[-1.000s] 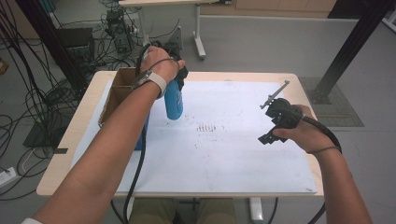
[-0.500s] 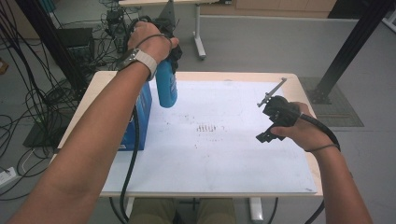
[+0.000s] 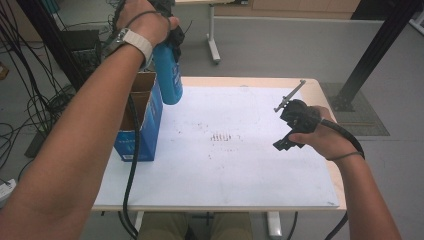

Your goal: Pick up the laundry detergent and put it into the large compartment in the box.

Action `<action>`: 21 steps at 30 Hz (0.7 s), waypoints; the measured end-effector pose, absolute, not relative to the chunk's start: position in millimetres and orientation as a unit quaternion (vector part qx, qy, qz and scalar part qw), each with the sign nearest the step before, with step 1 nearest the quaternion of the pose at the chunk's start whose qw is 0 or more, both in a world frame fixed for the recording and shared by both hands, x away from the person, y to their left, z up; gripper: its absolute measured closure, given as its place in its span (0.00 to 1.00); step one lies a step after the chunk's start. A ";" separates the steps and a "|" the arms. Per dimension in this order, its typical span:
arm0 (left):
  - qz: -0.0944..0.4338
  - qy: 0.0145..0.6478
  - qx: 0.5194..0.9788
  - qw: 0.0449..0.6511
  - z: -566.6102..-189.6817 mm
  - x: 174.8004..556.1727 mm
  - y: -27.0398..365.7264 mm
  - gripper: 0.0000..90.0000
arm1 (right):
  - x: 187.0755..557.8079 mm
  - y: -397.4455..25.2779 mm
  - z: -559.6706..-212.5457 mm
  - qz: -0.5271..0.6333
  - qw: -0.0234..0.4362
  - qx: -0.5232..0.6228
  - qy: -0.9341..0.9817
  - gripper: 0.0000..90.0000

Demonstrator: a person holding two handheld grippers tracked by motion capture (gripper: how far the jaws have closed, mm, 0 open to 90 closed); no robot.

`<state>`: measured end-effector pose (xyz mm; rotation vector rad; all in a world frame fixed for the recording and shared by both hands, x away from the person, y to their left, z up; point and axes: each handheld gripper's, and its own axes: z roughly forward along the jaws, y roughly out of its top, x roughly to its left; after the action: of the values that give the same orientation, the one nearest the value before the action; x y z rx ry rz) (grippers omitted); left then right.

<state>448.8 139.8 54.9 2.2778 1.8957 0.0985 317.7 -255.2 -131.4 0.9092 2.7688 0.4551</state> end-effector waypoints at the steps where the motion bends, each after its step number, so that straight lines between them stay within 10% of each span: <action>1: 0.033 0.641 0.762 0.090 57.6 447.5 143.5 0.41 | 317.5 -255.4 -131.1 0.154 0.096 0.306 0.934 0.14; 21: 0.042 0.680 0.726 0.095 84.5 427.1 199.3 0.41 | 319.1 -248.7 -126.9 0.155 0.098 0.298 0.937 0.14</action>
<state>427.1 199.3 84.5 2.1514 2.0167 0.1238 319.1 -248.7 -126.9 0.8827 2.7727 0.4575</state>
